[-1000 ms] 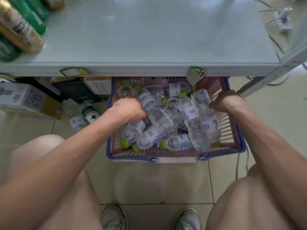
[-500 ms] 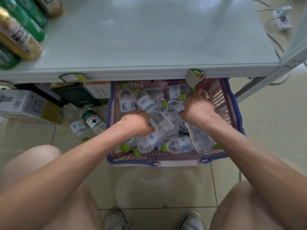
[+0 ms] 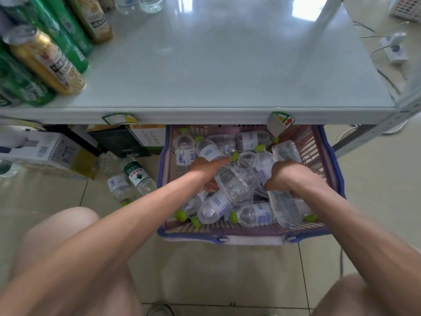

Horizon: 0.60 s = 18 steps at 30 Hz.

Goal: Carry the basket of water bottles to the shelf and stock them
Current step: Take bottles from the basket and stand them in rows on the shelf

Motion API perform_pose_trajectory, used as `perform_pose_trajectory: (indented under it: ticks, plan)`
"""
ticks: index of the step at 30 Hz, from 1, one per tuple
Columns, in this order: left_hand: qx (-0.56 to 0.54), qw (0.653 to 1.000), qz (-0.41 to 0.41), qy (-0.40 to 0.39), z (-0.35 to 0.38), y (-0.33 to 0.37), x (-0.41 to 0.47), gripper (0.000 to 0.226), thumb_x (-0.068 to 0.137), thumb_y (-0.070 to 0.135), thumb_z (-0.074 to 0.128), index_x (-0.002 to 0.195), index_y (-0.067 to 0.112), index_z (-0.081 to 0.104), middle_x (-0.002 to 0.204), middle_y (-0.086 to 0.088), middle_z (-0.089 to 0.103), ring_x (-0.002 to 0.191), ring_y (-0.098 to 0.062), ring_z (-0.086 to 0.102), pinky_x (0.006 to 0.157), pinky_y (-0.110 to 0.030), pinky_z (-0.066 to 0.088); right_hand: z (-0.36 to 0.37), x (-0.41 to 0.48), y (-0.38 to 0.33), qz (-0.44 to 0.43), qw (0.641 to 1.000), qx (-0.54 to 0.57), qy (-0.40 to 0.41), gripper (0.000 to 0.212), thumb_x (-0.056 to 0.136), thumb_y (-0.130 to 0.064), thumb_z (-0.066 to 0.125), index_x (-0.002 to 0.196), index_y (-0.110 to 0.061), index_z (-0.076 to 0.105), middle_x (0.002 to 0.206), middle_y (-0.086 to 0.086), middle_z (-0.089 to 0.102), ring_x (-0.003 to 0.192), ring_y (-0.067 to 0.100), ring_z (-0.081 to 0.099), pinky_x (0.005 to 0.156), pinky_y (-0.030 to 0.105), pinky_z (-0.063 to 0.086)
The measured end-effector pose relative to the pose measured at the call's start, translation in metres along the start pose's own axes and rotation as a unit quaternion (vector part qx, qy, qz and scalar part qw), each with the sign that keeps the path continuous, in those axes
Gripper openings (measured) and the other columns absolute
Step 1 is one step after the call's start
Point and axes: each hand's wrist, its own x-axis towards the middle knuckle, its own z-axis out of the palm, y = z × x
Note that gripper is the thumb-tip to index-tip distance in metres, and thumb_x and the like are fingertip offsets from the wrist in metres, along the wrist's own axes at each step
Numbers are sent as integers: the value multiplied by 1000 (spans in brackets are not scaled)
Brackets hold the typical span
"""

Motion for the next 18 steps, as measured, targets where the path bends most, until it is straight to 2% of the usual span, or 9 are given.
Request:
perform_pose_trajectory:
  ticks: [3,5,7,10,12,14,16,18]
  plan:
    - [-60,998,-4,10,5,-1,4,79,71,48,88,131,8,56,108,-12,71,84,-27,73,50,-26,60,11,8,3,6,1000,9,5,59,91,-56,66,126,-10,62,107,8,64,88,26,63,83,33,57]
    - [-72,997,-12,5,5,-3,4,83,67,43,91,133,8,55,107,-13,72,84,-29,74,57,-33,63,24,16,4,15,999,0,39,67,84,-67,67,124,-14,64,118,6,68,101,26,66,81,33,51]
    - [-65,998,-18,-5,5,-4,-2,81,66,40,93,129,6,57,102,-15,73,79,-30,75,59,-37,64,36,20,6,13,996,-11,89,65,78,-74,68,114,-20,67,116,2,69,108,24,67,77,33,43]
    - [-33,999,2,-12,2,-9,-20,61,73,29,90,120,4,60,94,-13,75,66,-23,72,48,-30,59,39,20,14,-10,992,6,126,60,73,-78,68,97,-23,64,106,-1,71,92,21,67,70,29,44]
    - [-9,999,48,-17,0,-19,-31,50,74,24,89,115,7,66,94,-9,77,70,-20,74,62,-38,64,34,17,21,-28,994,33,98,60,71,-75,72,96,-22,60,96,-2,67,79,18,61,63,28,45]
    - [66,991,115,-23,-6,-26,-46,52,67,36,91,111,18,69,97,-1,77,81,-15,75,78,-43,63,25,9,29,-69,993,53,81,53,67,-63,79,97,-23,61,89,-4,66,70,13,62,54,25,45]
    - [191,969,157,-2,-15,-28,-65,61,58,55,87,105,24,66,98,7,75,86,-9,72,78,-38,62,15,-6,40,-132,983,97,85,44,65,-52,84,96,-26,66,85,-7,71,68,7,66,53,18,45]
    - [250,944,212,32,-29,-22,-83,63,59,57,87,101,22,56,99,17,68,90,-5,67,77,-31,59,1,-25,56,-182,965,166,88,38,65,-44,90,92,-31,67,81,-11,73,69,0,69,58,15,49]
